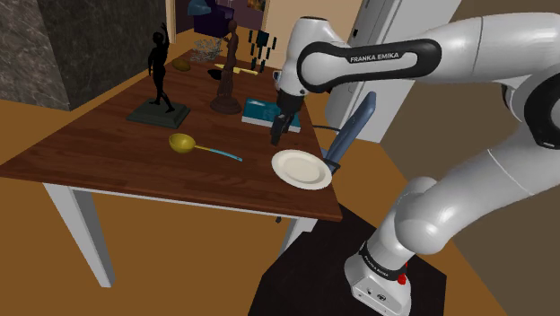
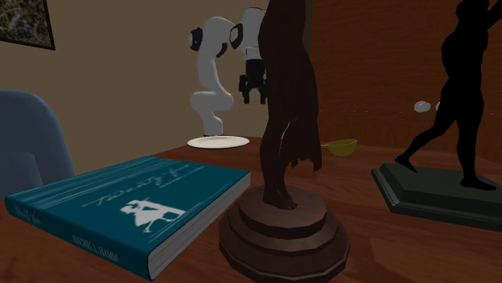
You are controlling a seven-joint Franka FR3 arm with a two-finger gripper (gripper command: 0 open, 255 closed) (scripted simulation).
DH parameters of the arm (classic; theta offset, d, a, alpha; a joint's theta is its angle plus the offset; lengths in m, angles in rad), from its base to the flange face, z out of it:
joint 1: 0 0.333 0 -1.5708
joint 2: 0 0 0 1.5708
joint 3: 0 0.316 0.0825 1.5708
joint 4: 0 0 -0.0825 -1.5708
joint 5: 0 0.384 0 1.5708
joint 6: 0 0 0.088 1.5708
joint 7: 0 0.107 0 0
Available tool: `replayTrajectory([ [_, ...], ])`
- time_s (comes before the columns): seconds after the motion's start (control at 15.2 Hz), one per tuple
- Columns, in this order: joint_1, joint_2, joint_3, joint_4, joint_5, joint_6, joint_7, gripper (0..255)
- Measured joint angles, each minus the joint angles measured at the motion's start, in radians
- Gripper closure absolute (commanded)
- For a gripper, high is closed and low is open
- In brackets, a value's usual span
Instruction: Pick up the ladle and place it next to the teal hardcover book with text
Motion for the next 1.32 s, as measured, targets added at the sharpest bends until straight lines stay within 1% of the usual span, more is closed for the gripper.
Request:
replayTrajectory([
  [0.33,0.016,0.167,0.019,0.093,-0.028,0.1,-0.036,0],
  [0.53,0.028,0.288,0.035,0.169,-0.052,0.16,-0.044,0],
  [0.86,0.046,0.454,0.053,0.306,-0.097,0.214,-0.066,0],
  [1.32,0.091,0.712,0.072,0.558,-0.174,0.248,-0.086,0],
])
